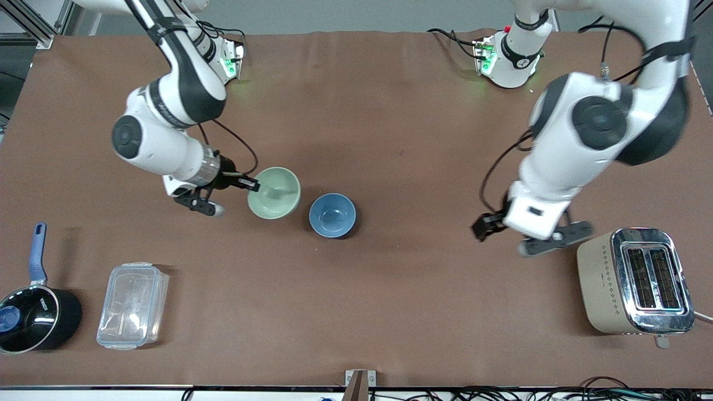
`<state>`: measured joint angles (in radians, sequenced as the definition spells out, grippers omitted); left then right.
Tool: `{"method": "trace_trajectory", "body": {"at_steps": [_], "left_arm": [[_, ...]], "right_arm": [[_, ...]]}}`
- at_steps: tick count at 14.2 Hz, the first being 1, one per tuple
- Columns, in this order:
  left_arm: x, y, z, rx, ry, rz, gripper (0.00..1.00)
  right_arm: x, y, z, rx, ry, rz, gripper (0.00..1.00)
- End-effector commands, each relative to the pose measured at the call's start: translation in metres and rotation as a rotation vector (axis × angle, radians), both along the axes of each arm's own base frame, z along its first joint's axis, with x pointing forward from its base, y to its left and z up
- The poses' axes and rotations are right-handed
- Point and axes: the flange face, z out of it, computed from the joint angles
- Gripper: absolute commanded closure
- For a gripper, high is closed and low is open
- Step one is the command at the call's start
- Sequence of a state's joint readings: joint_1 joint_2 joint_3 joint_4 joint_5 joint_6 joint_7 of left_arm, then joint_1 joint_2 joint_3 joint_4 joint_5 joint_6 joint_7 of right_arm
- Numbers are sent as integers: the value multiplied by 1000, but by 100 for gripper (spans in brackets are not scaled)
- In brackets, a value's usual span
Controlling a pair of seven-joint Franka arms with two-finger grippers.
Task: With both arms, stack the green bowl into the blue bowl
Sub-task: 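Lower the green bowl into the blue bowl while the left gripper withdraws, then open the right gripper to release the green bowl inside the blue bowl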
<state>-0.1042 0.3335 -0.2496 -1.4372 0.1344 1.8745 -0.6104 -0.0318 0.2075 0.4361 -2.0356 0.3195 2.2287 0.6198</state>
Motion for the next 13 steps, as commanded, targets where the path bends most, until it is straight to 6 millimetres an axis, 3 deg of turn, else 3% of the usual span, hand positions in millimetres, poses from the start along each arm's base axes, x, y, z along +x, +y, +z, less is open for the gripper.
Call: {"method": "trace_trajectory", "body": {"at_steps": [1, 5, 7, 9, 13], "left_arm": [[-25, 47, 39, 54, 48, -110, 0], [-61, 80, 91, 48, 85, -184, 0], [-77, 103, 103, 31, 81, -257, 0], [-95, 141, 104, -14, 93, -266, 0], [-110, 147, 107, -10, 95, -273, 0]], "right_arm": [[1, 23, -25, -33, -15, -49, 99], [-8, 76, -59, -30, -51, -147, 99], [-2, 87, -70, -53, -57, -166, 99], [0, 100, -84, -84, -63, -168, 99], [-1, 114, -99, -96, -56, -178, 99]]}}
